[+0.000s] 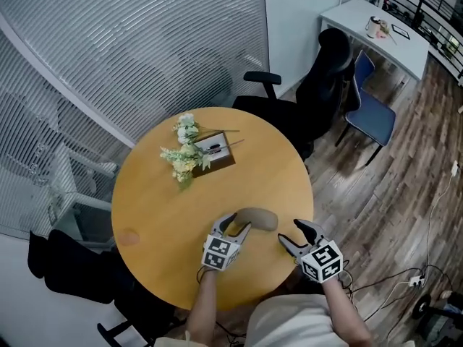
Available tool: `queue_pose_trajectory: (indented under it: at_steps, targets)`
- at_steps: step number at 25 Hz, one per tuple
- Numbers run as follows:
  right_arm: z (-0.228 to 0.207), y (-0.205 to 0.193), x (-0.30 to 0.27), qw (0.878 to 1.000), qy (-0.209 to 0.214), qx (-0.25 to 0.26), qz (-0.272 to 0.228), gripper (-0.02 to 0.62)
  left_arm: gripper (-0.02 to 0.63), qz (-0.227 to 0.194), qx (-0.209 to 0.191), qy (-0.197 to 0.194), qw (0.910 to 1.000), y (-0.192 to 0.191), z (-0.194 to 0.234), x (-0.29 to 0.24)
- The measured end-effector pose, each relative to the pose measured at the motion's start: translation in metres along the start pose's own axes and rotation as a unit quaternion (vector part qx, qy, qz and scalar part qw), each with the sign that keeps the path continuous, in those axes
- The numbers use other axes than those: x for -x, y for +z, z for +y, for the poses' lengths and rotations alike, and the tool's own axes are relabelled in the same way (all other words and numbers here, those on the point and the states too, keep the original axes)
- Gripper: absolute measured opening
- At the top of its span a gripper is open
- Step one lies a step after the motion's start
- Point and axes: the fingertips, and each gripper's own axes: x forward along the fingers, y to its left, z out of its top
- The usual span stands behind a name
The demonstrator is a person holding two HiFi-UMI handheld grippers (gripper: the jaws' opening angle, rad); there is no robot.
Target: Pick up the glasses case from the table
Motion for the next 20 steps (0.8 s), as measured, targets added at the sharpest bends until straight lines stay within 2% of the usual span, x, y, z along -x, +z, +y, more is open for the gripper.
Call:
queue_pose_trajectory:
  at_steps: [5,9,13,20]
  targets:
    - [-0.011,-0.008,0.01,1.0,-0.029,-0.01,0.001,0.249,0.215,0.019,-0.034,-0.04,0.9984,-0.004,0.004,-0.026]
    - [-0.017,-0.014,0.012,0.999,-0.046,-0.019,0.004,0.249,0.219,0.042,-0.065,-0.08,0.9938,-0.009,0.002,-0.04]
    - [-0.021,-0.012,0.016,0.998,-0.058,-0.021,-0.001,0.249,0.232,0.074,-0.099,-0.124,0.9845,-0.016,-0.001,-0.059]
    - [-0.027,-0.022,0.023,0.996,-0.081,-0.032,0.005,0.249,0.259,0.117,-0.127,-0.21,0.9623,-0.027,-0.01,-0.083]
